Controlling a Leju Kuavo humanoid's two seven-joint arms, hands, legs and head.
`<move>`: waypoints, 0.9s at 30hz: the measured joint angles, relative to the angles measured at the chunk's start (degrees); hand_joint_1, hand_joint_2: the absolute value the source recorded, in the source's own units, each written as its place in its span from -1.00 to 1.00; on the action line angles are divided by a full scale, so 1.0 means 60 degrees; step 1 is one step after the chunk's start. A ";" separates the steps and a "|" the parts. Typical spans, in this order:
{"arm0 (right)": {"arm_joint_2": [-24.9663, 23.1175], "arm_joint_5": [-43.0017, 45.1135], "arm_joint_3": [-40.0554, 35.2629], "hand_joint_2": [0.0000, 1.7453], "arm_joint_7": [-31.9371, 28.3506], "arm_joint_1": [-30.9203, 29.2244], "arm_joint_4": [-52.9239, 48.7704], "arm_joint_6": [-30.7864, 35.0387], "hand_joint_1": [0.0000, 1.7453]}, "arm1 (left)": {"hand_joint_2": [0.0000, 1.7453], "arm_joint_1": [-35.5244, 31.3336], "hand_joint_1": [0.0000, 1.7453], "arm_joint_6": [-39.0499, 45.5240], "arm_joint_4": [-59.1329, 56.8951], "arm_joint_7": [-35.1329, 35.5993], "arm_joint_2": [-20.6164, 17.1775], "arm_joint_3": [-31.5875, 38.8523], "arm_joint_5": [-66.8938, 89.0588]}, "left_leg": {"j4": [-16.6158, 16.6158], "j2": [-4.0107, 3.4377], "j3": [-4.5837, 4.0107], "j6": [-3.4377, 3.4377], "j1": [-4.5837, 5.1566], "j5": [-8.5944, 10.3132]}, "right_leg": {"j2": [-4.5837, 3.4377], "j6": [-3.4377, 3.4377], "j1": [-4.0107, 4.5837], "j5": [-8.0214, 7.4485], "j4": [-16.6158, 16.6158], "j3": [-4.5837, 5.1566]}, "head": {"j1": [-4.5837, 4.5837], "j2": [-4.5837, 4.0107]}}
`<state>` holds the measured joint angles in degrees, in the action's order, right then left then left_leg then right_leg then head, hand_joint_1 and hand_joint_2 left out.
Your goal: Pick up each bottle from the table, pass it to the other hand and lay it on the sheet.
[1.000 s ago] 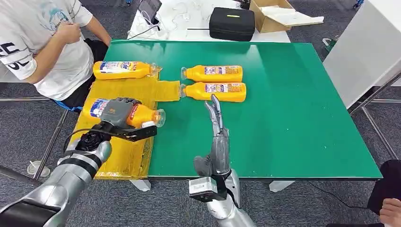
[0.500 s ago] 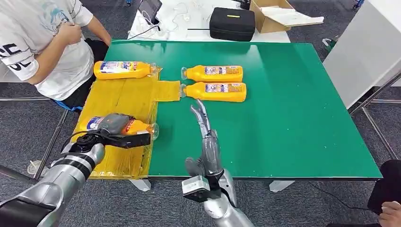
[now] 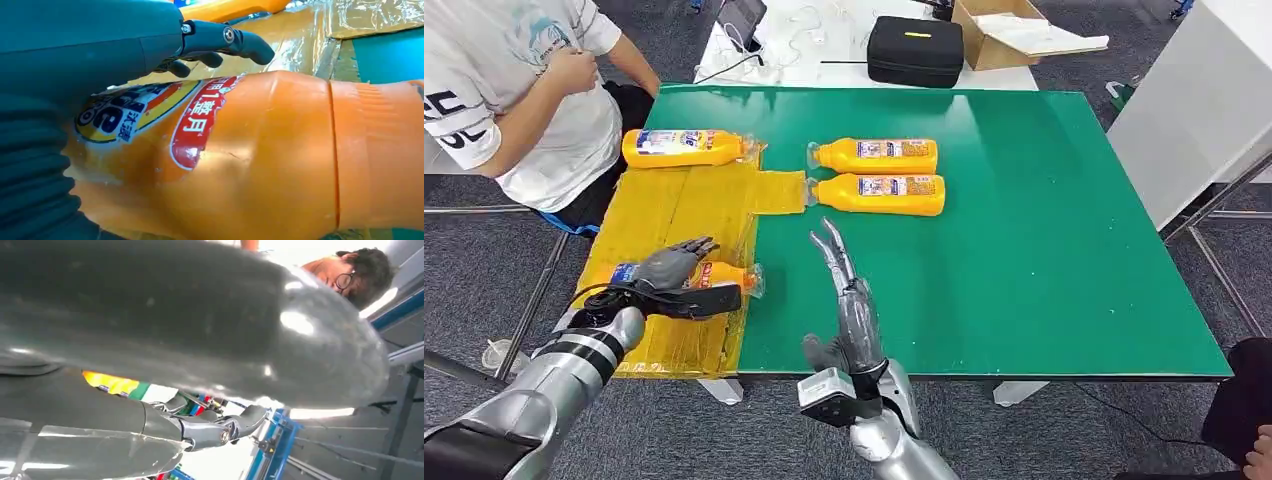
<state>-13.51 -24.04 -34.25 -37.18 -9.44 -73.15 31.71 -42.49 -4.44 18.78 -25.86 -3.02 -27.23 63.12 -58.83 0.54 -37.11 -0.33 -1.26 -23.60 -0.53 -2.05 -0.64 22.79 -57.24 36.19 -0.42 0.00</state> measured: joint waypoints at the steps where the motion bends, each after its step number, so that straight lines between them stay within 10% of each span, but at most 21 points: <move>1: 0.0000 0.0000 0.0000 -1.00 0.0000 0.0000 0.0022 0.0000 -1.00 | -1.00 0.0001 -1.00 -0.0004 0.0000 0.0000 0.0000 0.0000 -0.0011 | 0.0000 0.0001 0.0001 0.0000 0.0000 0.0000 | 0.0000 0.0000 0.0000 0.0000 0.0000 -0.0001 | 0.0000 0.0000; 12: -0.0047 0.0062 0.0011 -1.00 0.0025 -0.0135 0.0386 -0.0105 -1.00 | -1.00 0.0144 -1.00 -0.0874 0.0109 -0.1611 -0.0066 0.0966 -0.2406 | 0.0001 0.0001 0.0023 0.0000 0.0000 0.0000 | 0.0000 0.0000 0.0000 0.0000 0.0000 -0.0017 | 0.0000 0.0000; 23: -0.0186 -0.0561 -0.0018 -1.00 0.0747 -0.0243 0.0954 -0.0317 -1.00 | -1.00 0.1104 -1.00 0.6436 0.1516 -0.2165 0.0634 0.2995 -0.3888 | 0.0000 0.0001 0.0016 -0.0001 0.0000 -0.0001 | 0.0000 0.0000 0.0000 0.0000 0.0001 -0.0008 | 0.0000 0.0000; 26: -0.0200 -0.0819 -0.0062 -1.00 0.0910 -0.0272 0.1092 -0.0182 -1.00 | -1.00 0.1299 -1.00 0.6414 0.2384 -0.2331 0.0860 0.3645 -0.5991 | 0.0000 -0.0001 0.0015 -0.0001 0.0000 -0.0001 | 0.0000 0.0000 0.0001 0.0001 0.0002 -0.0006 | 0.0003 0.0000; 27: -0.0200 -0.0878 -0.0076 1.00 0.0947 -0.0282 0.1129 -0.0160 -1.00 | -1.00 0.1360 -1.00 0.6204 0.2611 -0.2342 0.0946 0.3892 -0.6494 | 0.0000 -0.0001 0.0015 -0.0001 0.0000 -0.0001 | 0.0000 0.0000 0.0001 0.0001 0.0001 -0.0006 | 0.0004 0.0000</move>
<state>-14.71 -29.31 -34.71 -31.50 -11.13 -66.38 30.75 -34.33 32.79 34.44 -39.91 2.66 -3.88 24.16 -58.84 0.53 -37.02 -0.34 -1.26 -23.60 -0.53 -2.05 -0.63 22.80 -57.23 36.16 -0.39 0.00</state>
